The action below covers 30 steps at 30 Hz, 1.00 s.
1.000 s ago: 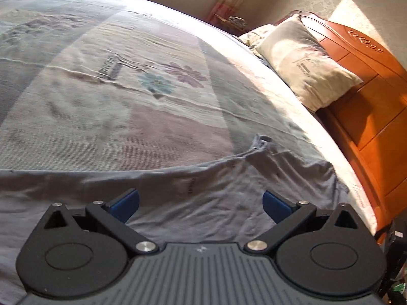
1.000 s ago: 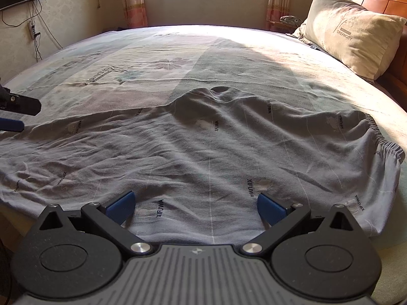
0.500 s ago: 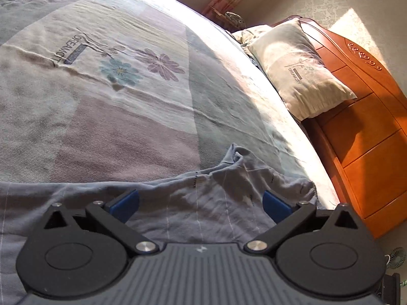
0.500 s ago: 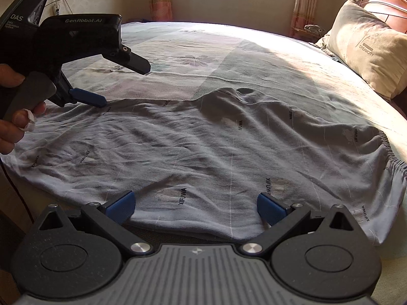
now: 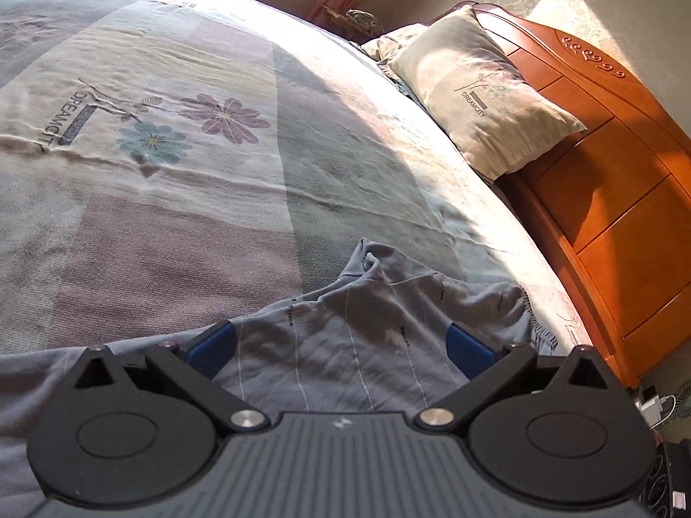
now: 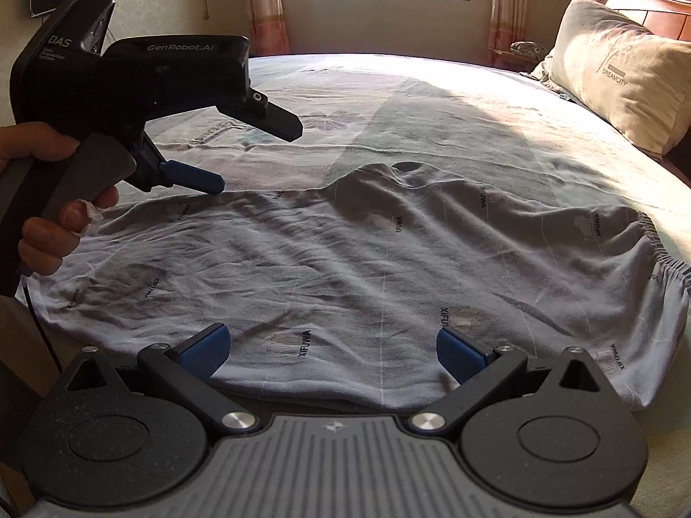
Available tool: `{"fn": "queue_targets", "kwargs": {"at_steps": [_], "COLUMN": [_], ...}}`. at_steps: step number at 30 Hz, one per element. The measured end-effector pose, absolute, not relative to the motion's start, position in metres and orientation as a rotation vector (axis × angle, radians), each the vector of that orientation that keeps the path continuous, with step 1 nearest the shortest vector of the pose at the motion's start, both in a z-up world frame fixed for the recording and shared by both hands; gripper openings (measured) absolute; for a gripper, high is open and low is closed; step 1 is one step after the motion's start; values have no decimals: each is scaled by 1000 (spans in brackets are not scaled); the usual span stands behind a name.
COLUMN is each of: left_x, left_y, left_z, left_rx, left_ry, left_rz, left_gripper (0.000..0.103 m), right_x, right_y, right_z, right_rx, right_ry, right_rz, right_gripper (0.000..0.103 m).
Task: Fold clothes
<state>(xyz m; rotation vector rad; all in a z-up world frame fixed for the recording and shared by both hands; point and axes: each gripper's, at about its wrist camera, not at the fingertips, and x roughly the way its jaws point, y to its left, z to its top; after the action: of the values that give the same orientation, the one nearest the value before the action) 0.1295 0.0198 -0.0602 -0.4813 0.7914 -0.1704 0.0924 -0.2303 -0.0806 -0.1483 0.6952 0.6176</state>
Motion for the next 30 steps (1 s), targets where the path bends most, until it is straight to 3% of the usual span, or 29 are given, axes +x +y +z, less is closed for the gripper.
{"fn": "queue_targets", "kwargs": {"at_steps": [7, 15, 22, 30], "left_x": [46, 5, -17, -27], "left_y": [15, 39, 99, 190], "left_z": [-65, -72, -79, -52], "left_rx": [-325, -427, -616, -627], "left_ry": [777, 724, 710, 651], "left_rz": [-75, -40, 142, 393], "left_gripper": [102, 102, 102, 102], "right_x": [95, 101, 102, 102], "right_y": [-221, -218, -215, -215], "right_z": [-87, -96, -97, -96], "right_rx": [-188, -168, -177, -181], "right_ry": [705, 713, 701, 705], "right_rz": [615, 583, 565, 562], "right_gripper": [103, 103, 103, 103]}}
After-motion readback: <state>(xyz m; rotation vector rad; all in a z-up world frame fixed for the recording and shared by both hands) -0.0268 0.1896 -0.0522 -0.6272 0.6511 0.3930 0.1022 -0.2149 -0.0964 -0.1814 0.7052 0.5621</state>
